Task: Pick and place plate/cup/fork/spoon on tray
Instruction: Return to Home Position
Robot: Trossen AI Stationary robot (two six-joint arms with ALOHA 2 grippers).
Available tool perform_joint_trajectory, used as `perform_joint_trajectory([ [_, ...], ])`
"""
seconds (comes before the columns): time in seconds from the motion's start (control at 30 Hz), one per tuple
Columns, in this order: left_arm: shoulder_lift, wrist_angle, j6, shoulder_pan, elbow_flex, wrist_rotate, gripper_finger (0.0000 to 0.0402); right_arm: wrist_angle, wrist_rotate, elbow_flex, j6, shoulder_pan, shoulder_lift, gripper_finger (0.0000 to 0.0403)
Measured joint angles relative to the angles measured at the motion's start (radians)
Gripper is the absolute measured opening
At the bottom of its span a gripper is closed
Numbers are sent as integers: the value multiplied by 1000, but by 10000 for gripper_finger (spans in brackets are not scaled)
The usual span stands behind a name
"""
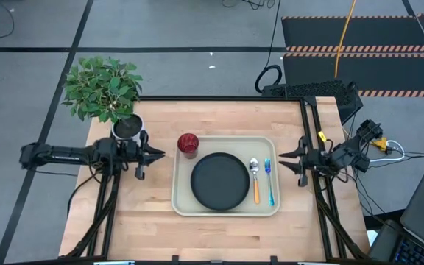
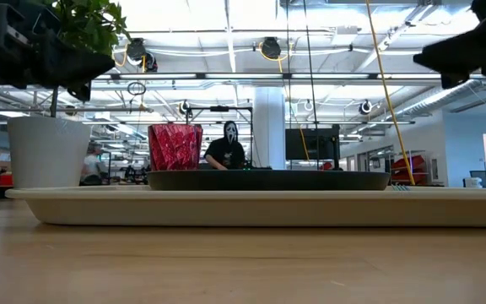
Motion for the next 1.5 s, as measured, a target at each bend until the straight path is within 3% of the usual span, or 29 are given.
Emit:
perform_joint_trajectory([
  [0.27,-4,18,-14,100,0,117,46,205,-67,2,-100,-1,0,105],
  [0.4,-4,16,-25,131,0,159,46,239,-165,-9,-116,-1,0,105],
  [0.63,-4,16,-49,163,0,235,46,293,-194,-75,-106,-59,0,105],
  [0.77,-4,12,-61,170,0,240,46,395,-278,-137,-78,-117,2,105],
  [0.9,-3,8,-59,175,0,241,46,369,-298,-145,-50,-182,6,105],
  [1.3,-3,4,-73,174,1,241,46,377,-491,-137,-37,-378,13,105],
  [1.5,-3,1,-92,174,1,241,46,356,-614,-109,-2,-461,80,105],
])
